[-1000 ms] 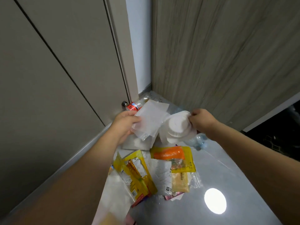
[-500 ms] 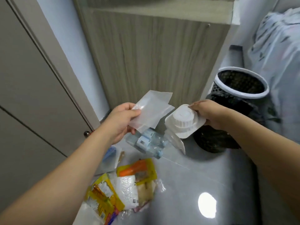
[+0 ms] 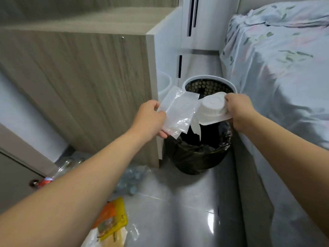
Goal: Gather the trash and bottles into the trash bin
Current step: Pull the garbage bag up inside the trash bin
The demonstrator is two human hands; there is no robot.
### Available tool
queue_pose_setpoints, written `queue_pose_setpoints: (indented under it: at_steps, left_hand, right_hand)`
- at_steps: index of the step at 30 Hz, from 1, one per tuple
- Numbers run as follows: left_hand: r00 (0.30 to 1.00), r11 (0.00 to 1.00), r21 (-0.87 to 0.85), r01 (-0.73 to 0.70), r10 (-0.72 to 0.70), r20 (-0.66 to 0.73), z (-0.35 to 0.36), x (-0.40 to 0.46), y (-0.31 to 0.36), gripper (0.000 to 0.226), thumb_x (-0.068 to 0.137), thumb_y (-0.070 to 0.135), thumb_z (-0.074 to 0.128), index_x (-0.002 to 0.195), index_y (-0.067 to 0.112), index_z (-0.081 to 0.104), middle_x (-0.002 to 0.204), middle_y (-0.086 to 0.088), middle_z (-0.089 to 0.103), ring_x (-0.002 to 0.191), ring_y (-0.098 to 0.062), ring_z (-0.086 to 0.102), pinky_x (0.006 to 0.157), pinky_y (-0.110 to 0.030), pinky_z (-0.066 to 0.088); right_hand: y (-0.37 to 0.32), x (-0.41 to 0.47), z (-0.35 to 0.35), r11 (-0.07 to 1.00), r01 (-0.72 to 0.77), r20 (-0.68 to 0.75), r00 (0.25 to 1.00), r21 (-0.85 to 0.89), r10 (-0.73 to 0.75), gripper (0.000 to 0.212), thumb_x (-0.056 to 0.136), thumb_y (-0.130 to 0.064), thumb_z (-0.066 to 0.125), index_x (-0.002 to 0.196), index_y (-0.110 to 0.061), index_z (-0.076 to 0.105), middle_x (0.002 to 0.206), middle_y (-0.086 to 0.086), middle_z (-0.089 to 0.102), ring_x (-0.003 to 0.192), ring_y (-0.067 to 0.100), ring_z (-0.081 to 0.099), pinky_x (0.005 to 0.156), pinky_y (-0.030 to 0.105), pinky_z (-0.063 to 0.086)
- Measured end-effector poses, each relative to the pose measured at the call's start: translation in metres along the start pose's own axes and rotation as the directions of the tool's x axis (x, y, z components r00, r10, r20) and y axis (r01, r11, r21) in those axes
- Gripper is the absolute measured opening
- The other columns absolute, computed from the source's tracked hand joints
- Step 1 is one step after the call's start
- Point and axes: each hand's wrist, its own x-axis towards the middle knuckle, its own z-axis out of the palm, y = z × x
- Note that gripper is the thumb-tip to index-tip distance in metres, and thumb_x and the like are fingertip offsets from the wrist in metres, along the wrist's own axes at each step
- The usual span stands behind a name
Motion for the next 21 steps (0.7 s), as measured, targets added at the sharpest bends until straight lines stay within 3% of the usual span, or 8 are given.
queue_pose_setpoints:
  at_steps: [2, 6, 8, 11, 13, 16, 18, 21]
  left_hand:
    - [1.000, 0.999, 0.052, -0.008, 0.009, -0.018, 0.013, 0.016, -0.001, 0.021, 0.089, 0.003, 0.040, 0.104, 0.001, 0.054, 0.096, -0.024, 0.065, 0.049, -0.028, 0.068, 0.054, -0.047, 0.056]
    - [0.998, 0.993, 0.117, -0.011, 0.019, -0.064, 0.039, 0.035, -0.006, 0.028, 0.086, 0.007, 0.039, 0.107, -0.007, 0.053, 0.093, -0.030, 0.066, 0.048, -0.027, 0.068, 0.057, -0.053, 0.055]
    - [0.996, 0.973, 0.230, -0.039, 0.056, -0.067, 0.051, 0.042, -0.008, 0.023, 0.084, 0.006, 0.038, 0.097, -0.004, 0.055, 0.081, -0.024, 0.067, 0.047, -0.024, 0.068, 0.053, -0.043, 0.056]
    - [0.992, 0.900, 0.425, -0.094, 0.123, -0.042, 0.067, 0.058, -0.008, 0.012, 0.079, 0.005, 0.039, 0.072, 0.007, 0.049, 0.061, -0.014, 0.063, 0.048, -0.027, 0.067, 0.051, -0.036, 0.055]
    - [0.992, 0.825, 0.556, -0.103, 0.123, 0.001, 0.079, 0.076, -0.009, 0.010, 0.076, 0.004, 0.041, 0.068, 0.009, 0.045, 0.061, -0.011, 0.060, 0.055, -0.031, 0.065, 0.050, -0.032, 0.051]
    - [0.996, 0.739, 0.669, -0.078, 0.031, 0.081, 0.096, 0.100, -0.013, 0.011, 0.073, -0.001, 0.043, 0.067, 0.006, 0.050, 0.059, -0.013, 0.061, 0.058, -0.033, 0.065, 0.051, -0.034, 0.053]
    - [0.991, 0.688, 0.720, -0.093, -0.007, 0.135, 0.110, 0.112, -0.017, 0.013, 0.071, -0.002, 0.045, 0.064, 0.005, 0.052, 0.055, -0.012, 0.060, 0.057, -0.032, 0.064, 0.056, -0.036, 0.057]
    - [0.983, 0.629, 0.769, -0.113, -0.044, 0.180, 0.131, 0.128, -0.026, 0.014, 0.070, -0.001, 0.045, 0.060, 0.009, 0.046, 0.061, -0.012, 0.057, 0.058, -0.028, 0.057, 0.051, -0.029, 0.048]
  right_hand:
    - [0.000, 0.020, -0.003, 0.998, 0.009, 0.002, 1.000, -0.064, -0.009, 0.017, 0.092, -0.009, 0.042, 0.081, -0.013, 0.053, 0.076, 0.002, 0.048, 0.064, 0.018, 0.046, 0.047, 0.025, 0.038]
    - [0.011, 0.049, 0.000, 0.972, 0.039, 0.088, 0.996, -0.231, -0.019, 0.020, 0.090, -0.005, 0.042, 0.103, -0.008, 0.058, 0.096, 0.012, 0.055, 0.072, 0.024, 0.054, 0.036, 0.015, 0.040]
    - [0.021, 0.061, -0.001, 0.963, 0.046, 0.156, 0.988, -0.264, -0.005, 0.023, 0.090, -0.004, 0.042, 0.107, -0.002, 0.058, 0.103, 0.014, 0.058, 0.078, 0.026, 0.058, 0.041, 0.018, 0.046]
    - [0.036, 0.071, 0.002, 0.934, 0.069, 0.276, 0.960, -0.352, 0.033, 0.016, 0.089, 0.003, 0.042, 0.094, -0.002, 0.056, 0.093, 0.016, 0.057, 0.071, 0.028, 0.059, 0.044, 0.025, 0.050]
    - [0.043, 0.079, 0.004, 0.911, 0.033, 0.356, 0.926, -0.410, 0.127, 0.017, 0.091, 0.004, 0.043, 0.104, 0.001, 0.055, 0.103, 0.021, 0.060, 0.082, 0.034, 0.064, 0.057, 0.035, 0.057]
    - [0.043, 0.083, -0.003, 0.769, 0.120, 0.454, 0.859, -0.628, 0.237, 0.012, 0.091, -0.008, 0.047, 0.102, -0.007, 0.052, 0.097, 0.016, 0.057, 0.082, 0.030, 0.060, 0.060, 0.034, 0.050]
    - [0.040, 0.087, -0.011, 0.647, 0.255, 0.480, 0.855, -0.719, 0.196, 0.008, 0.086, -0.010, 0.045, 0.090, -0.009, 0.052, 0.084, 0.013, 0.054, 0.073, 0.027, 0.050, 0.057, 0.033, 0.040]
    - [0.038, 0.082, -0.010, 0.502, 0.415, 0.529, 0.842, -0.759, 0.105, 0.018, 0.089, -0.012, 0.043, 0.100, -0.009, 0.056, 0.095, 0.008, 0.058, 0.084, 0.023, 0.054, 0.063, 0.028, 0.041]
